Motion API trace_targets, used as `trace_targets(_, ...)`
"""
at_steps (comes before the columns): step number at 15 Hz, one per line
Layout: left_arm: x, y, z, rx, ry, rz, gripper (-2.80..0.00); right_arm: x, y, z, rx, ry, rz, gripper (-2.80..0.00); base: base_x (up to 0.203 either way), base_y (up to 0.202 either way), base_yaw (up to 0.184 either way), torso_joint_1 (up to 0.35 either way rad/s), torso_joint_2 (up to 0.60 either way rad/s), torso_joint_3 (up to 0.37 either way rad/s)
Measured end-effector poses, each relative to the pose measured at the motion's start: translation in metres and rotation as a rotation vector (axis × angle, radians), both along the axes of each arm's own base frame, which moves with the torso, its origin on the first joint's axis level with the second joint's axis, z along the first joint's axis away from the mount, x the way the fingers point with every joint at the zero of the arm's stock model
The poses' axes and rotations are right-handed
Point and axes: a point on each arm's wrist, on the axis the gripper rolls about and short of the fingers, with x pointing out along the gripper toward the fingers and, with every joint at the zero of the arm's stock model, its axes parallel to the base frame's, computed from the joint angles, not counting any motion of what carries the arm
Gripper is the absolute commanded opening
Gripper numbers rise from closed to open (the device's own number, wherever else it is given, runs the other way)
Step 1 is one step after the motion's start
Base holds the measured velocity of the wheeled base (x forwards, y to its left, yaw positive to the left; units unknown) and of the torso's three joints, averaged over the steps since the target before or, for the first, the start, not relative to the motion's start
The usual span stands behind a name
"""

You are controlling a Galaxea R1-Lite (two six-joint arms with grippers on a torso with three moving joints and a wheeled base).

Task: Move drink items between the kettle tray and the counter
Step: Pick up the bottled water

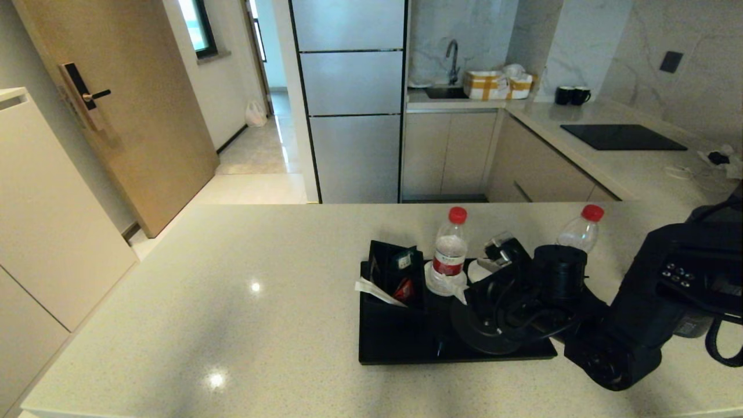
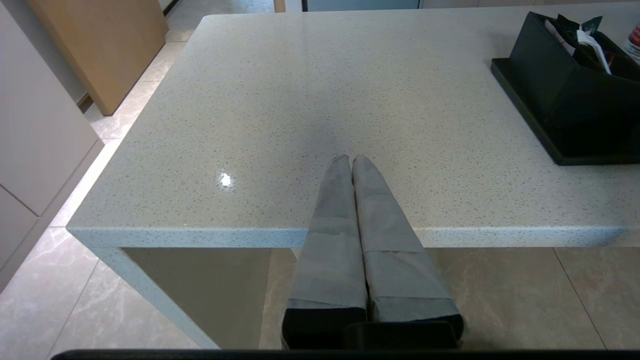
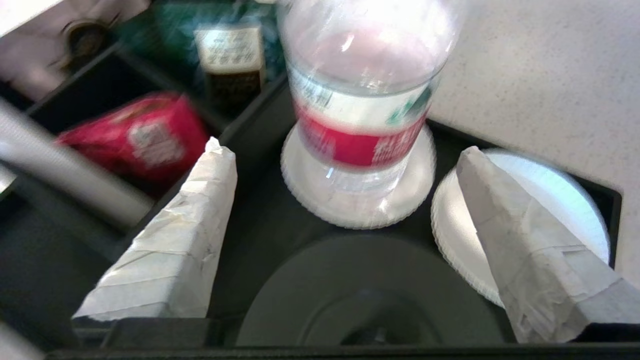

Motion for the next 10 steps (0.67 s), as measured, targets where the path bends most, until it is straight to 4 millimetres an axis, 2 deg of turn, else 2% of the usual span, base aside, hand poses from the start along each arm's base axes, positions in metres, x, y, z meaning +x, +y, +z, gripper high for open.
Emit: trace_targets(10, 0.000, 0.000, 0.000, 0.000, 0.000, 0.000, -2.80, 0.027, 0.010, -0.001, 0.008, -0.007, -0.005, 0.00, 0.000, 0.000, 0.000, 0.000, 0.00, 0.000)
